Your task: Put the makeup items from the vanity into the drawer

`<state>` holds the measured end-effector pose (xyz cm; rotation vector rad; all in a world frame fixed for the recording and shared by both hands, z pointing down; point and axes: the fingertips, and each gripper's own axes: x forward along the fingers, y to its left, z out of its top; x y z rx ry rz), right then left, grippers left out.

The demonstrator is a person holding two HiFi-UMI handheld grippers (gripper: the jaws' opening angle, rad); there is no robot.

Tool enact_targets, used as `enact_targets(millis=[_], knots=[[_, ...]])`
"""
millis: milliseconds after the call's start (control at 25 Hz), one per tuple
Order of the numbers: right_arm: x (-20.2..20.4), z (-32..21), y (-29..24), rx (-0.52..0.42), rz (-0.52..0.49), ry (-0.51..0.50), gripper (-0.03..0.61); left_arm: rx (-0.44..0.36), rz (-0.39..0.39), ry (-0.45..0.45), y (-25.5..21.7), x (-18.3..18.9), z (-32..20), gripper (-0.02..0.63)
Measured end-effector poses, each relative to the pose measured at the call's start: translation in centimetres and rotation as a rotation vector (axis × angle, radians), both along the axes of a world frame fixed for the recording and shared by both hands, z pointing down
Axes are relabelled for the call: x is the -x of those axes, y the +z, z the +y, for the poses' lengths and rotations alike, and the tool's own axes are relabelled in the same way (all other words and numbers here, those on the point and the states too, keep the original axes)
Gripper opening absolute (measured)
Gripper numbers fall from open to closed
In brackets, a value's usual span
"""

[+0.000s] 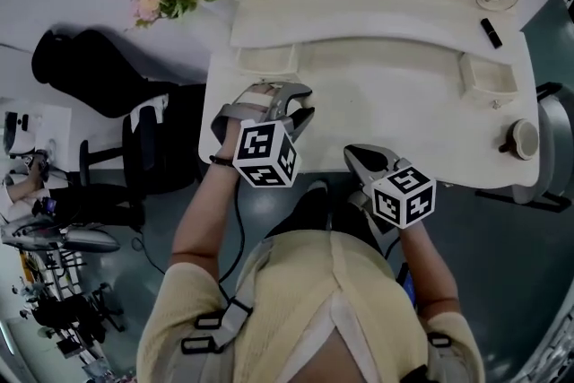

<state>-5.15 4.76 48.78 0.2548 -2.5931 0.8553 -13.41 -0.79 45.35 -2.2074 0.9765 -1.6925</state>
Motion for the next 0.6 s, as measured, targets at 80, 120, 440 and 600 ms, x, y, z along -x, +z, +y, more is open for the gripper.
enact_targets(millis=[80,120,440,600], knots=[[0.6,0.1,-0.3,0.0,-0.009,-0.017,0.005,-0.02,-0.005,-0.047,-0.5,1.7,-0.1,0.147],[0.9,0.0,-0.4,-0.002,-0.01,-0.024,0.005,-0.032,-0.008,-0.074,-0.8,2.7,-0.3,0.147],[1.9,-1.2,-0.6,-0.02,0.024,-0.003,0.005,-0.105,-0.013,-0.203,-2.1,10.1,-2.4,0.15],[2.2,-2.2,-0.8,-0.032,0.058,0.01,0.005,-0.092,0.006,-0.199,-1.2,11.4,-3.5,0.153]])
